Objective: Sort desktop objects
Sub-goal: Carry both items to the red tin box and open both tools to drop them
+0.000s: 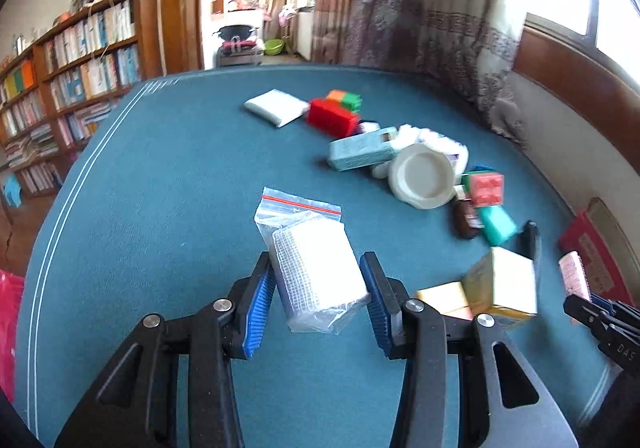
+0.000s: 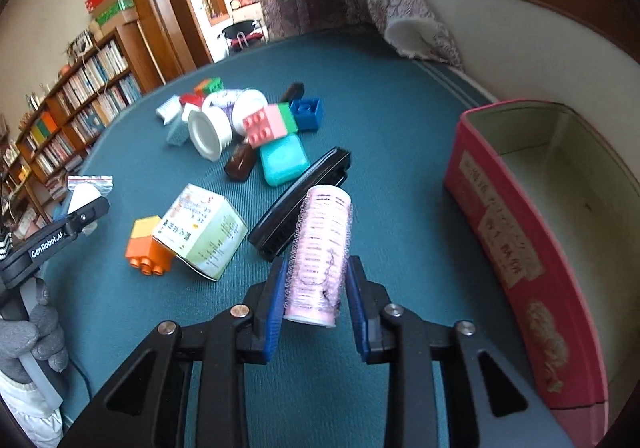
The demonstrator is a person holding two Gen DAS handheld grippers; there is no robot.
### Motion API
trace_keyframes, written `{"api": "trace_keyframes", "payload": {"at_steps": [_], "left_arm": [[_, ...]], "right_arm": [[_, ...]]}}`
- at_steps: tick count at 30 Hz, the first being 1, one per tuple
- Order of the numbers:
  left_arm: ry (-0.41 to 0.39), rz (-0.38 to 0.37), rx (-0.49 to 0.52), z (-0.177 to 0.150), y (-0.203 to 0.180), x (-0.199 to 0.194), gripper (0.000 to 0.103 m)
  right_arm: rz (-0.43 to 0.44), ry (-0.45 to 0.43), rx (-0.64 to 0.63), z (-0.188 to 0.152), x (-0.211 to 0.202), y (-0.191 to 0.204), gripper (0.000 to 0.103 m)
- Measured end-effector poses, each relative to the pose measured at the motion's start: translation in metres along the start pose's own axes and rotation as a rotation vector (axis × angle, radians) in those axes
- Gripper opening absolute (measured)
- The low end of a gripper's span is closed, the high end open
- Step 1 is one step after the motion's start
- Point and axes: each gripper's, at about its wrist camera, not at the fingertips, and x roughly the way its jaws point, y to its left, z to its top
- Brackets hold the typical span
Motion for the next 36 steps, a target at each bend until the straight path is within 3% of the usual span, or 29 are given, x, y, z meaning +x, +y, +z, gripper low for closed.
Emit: {"api": "trace_keyframes", "payload": {"at_steps": [8, 15, 28, 36], "left_arm": [[-0.03, -0.1, 0.114, 0.008, -0.062, -0.021, 0.046], [-0.027, -0.217, 0.219, 0.014, -0.127, -0.027, 0.046], [-0.013, -0.471, 0.393, 0.015, -0.262, -0.041, 0.046], [0.01, -0.541, 0.46, 0.012, -0.313, -0.041, 0.046]], "right_arm": [[-0.025, -0.096, 0.047, 0.006, -0.045, -0.027, 0.032], [-0.088, -0.175, 0.129, 0.002, -0.081, -0.077, 0.032], [-0.223, -0.188, 0.255, -0.019, -0.116, -0.16, 0.032], [-0.239, -0.194, 0.301, -0.022, -0.121, -0.183, 0.032]]}}
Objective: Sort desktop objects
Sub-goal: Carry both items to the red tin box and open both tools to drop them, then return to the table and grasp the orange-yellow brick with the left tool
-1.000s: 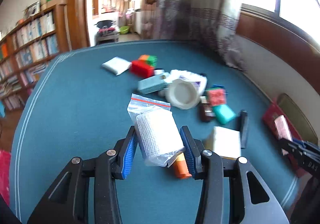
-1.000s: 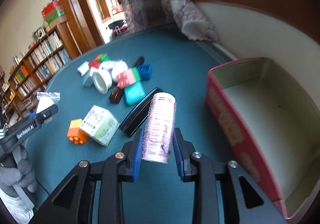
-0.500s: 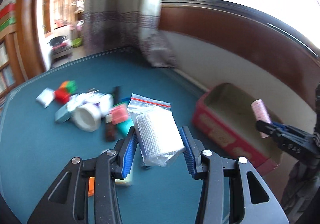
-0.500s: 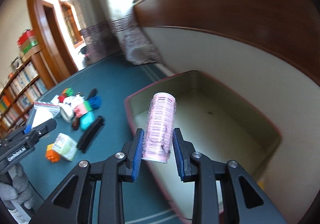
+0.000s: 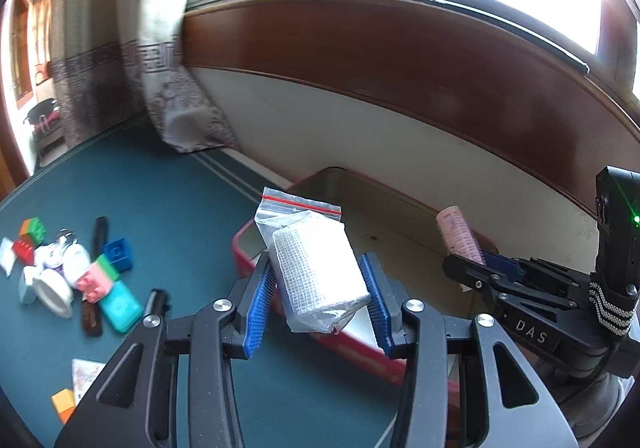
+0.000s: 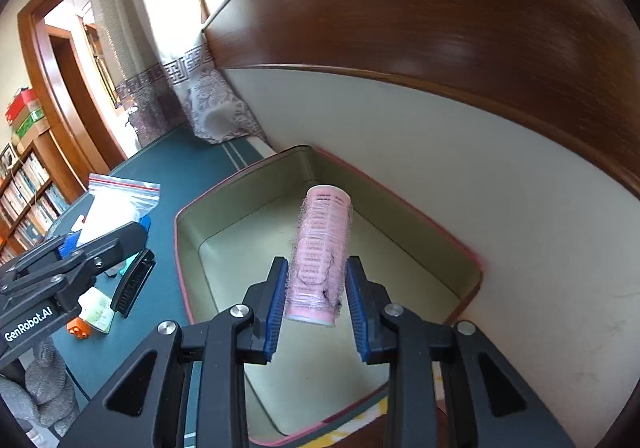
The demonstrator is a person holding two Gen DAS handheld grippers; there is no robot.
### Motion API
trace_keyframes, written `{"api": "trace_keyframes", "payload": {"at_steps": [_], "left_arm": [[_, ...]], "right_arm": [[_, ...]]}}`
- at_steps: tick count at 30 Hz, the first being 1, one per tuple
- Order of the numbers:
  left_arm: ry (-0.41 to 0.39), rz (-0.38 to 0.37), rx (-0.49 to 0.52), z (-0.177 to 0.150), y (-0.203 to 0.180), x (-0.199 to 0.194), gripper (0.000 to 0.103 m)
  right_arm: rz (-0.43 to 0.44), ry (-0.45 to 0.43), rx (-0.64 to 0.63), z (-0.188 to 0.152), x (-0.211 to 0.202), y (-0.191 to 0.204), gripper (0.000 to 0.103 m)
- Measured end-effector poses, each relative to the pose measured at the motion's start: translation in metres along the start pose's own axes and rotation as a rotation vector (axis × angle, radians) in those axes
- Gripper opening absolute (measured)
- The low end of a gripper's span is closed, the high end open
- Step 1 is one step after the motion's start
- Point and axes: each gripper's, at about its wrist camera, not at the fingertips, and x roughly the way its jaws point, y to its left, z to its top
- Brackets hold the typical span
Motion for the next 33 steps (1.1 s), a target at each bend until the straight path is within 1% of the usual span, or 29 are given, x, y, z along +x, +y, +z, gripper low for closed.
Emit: {"api": "trace_keyframes", "payload": {"at_steps": [6, 13, 14, 15, 16, 17, 18, 19, 20, 23, 28, 33], "left_arm": [[0.029, -0.036, 0.026, 0.006, -0.015, 0.022, 0.046], [0.049, -0.059, 0.028, 0.011, -0.033, 0.044, 0.047], [0.048, -0.065, 0.023, 0.012, -0.035, 0.046, 0.049], [0.065, -0.08, 0.013, 0.012, -0.037, 0.051, 0.055], [0.086, -0.096, 0.005, 0.013, -0.038, 0.055, 0.06], [0.103, -0.116, -0.008, 0.012, -0.038, 0.059, 0.064], [0.112, -0.132, -0.026, 0.012, -0.036, 0.061, 0.064], [0.113, -0.139, -0.045, 0.011, -0.034, 0.062, 0.064], [0.111, -0.139, -0.055, 0.01, -0.031, 0.06, 0.064], [0.088, -0.11, -0.063, 0.007, -0.022, 0.048, 0.064], [0.045, -0.046, -0.047, 0.004, -0.006, 0.031, 0.064], [0.043, -0.015, -0.083, -0.003, 0.01, 0.018, 0.064]], "right_arm": [[-0.003, 0.02, 0.014, 0.001, 0.006, -0.01, 0.033], [0.004, 0.039, 0.026, -0.001, 0.009, -0.016, 0.034], [0.0, 0.037, 0.026, -0.001, 0.01, -0.016, 0.034], [-0.005, 0.035, 0.026, -0.001, 0.01, -0.017, 0.035], [-0.006, 0.038, 0.03, -0.001, 0.01, -0.018, 0.041], [-0.005, 0.042, 0.038, -0.001, 0.011, -0.019, 0.049], [-0.006, 0.043, 0.044, -0.001, 0.012, -0.021, 0.053], [-0.01, 0.041, 0.046, -0.002, 0.012, -0.022, 0.06], [-0.016, 0.037, 0.044, -0.002, 0.012, -0.022, 0.064], [-0.016, 0.029, 0.04, -0.001, 0.011, -0.021, 0.064], [-0.004, 0.012, 0.027, -0.001, 0.008, -0.014, 0.064], [0.033, -0.005, 0.002, -0.003, 0.004, 0.001, 0.065]]}}
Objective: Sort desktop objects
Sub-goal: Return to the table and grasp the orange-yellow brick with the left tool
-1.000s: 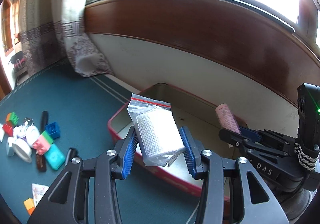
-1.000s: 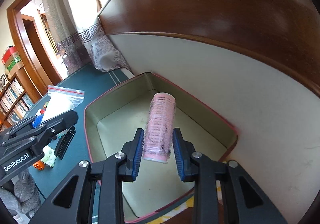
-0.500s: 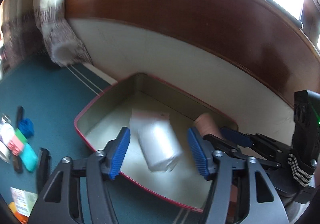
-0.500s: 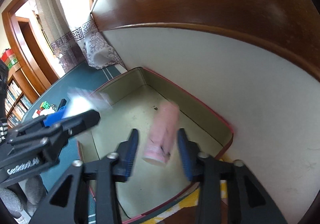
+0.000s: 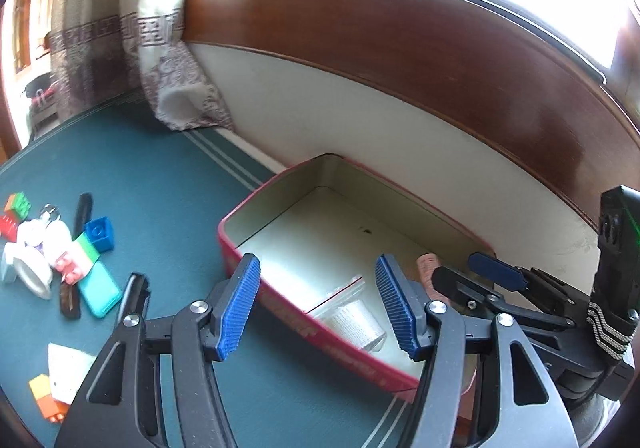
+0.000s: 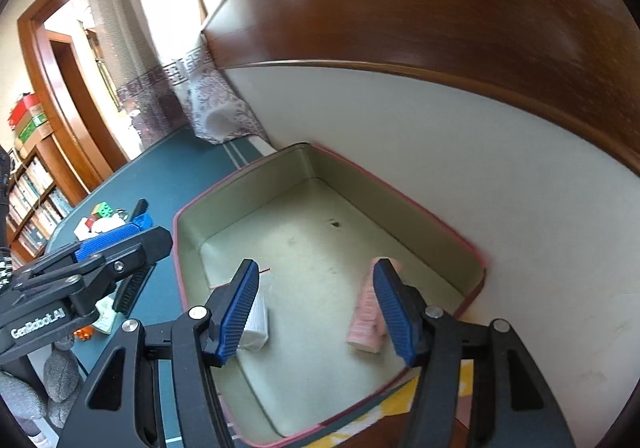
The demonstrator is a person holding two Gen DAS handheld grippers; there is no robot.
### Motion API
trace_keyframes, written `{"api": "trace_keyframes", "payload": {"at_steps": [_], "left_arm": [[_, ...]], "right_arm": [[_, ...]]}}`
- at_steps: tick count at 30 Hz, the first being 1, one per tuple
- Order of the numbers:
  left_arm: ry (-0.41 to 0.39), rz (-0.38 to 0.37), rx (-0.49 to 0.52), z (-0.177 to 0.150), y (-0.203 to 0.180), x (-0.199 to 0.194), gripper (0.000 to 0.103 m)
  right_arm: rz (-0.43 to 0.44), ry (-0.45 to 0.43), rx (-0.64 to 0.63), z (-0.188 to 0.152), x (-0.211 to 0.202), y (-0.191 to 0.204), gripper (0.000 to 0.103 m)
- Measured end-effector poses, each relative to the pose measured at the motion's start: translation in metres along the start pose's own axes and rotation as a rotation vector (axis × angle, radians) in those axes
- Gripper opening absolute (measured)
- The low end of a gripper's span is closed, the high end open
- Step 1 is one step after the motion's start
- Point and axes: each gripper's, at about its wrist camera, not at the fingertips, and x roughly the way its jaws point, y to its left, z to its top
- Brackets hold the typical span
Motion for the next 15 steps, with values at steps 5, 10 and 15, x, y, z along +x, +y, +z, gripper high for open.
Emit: {"api": "trace_keyframes", "payload": {"at_steps": [5, 10, 15], "left_arm": [[-0.008, 0.04, -0.04, -0.005, 0.021, -0.012, 0.064], [-0.019, 0.088, -0.078, -0.016, 0.049, -0.026, 0.064], [-0.037, 0.15, -0.117, -0.03, 0.078, -0.05, 0.064]], "right_arm": [[0.038, -0.013, -0.031, -0.003, -0.004, 0.019, 0.066], [0.086, -0.02, -0.05, -0.008, -0.007, 0.04, 0.068], [0.152, -0.042, -0.061, -0.014, -0.013, 0.065, 0.071]]}}
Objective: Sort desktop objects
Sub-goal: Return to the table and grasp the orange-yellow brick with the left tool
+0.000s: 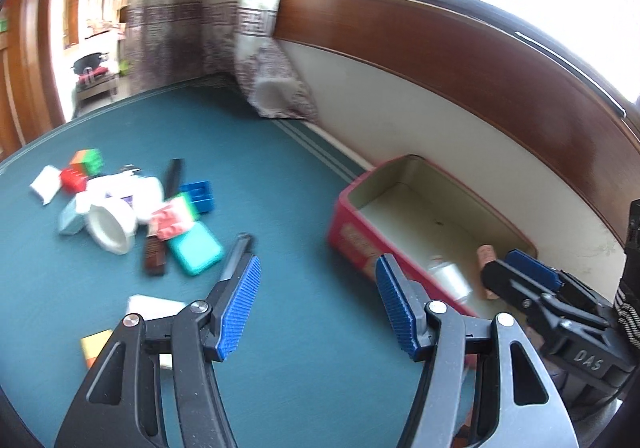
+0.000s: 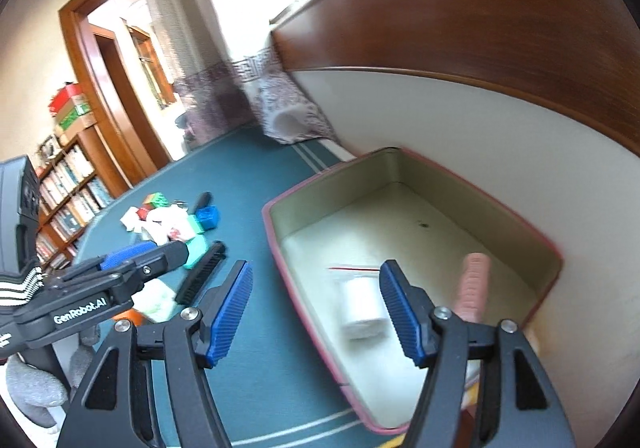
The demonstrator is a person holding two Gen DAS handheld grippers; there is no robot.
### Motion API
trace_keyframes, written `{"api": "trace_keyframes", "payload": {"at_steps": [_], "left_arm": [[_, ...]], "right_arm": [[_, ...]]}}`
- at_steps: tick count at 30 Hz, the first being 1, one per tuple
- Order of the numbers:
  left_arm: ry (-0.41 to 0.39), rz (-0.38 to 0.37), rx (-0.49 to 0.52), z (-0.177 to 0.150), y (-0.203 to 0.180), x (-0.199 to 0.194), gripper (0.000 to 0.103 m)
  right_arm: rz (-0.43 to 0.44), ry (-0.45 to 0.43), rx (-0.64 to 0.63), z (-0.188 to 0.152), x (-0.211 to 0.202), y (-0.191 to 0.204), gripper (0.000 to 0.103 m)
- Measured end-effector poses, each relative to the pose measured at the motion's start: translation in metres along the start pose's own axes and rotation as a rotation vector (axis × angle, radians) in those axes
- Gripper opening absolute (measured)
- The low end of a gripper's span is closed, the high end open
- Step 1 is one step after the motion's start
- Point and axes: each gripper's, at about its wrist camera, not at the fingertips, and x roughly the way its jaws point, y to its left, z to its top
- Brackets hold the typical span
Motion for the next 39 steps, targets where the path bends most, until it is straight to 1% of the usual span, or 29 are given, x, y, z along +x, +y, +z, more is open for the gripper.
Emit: {"api": "trace_keyframes", "payload": {"at_steps": [3, 9, 15, 21, 27, 33, 39], "left_arm": [[-0.005, 0.045, -0.03, -0.006, 0.022, -0.012, 0.064], [-0.018, 0.177, -0.13, -0.027, 0.084, -0.039, 0.064], [-0.001, 0.262, -0.217, -0.053, 0.133, -0.053, 0.064], [0.031, 0.274, -0.25, -0.068, 0.153, -0.046, 0.064], [0.06, 0.264, -0.246, -0.071, 0.154, -0.033, 0.064], [0.092, 0.268, -0.244, -0.075, 0.157, -0.017, 0.064], [0.103, 0.258, -0.245, -0.076, 0.157, -0.011, 0.064]], "right_arm": [[0.035, 0.011, -0.008, -0.004, 0.005, 0.017, 0.072], [0.086, 0.064, -0.058, -0.017, 0.019, 0.053, 0.072], [0.124, 0.11, -0.11, -0.028, 0.032, 0.083, 0.072], [0.147, 0.163, -0.131, -0.042, 0.044, 0.1, 0.072], [0.159, 0.202, -0.153, -0.052, 0.051, 0.111, 0.072], [0.168, 0.238, -0.148, -0.058, 0.061, 0.113, 0.072], [0.162, 0.259, -0.145, -0.06, 0.068, 0.115, 0.072]]}}
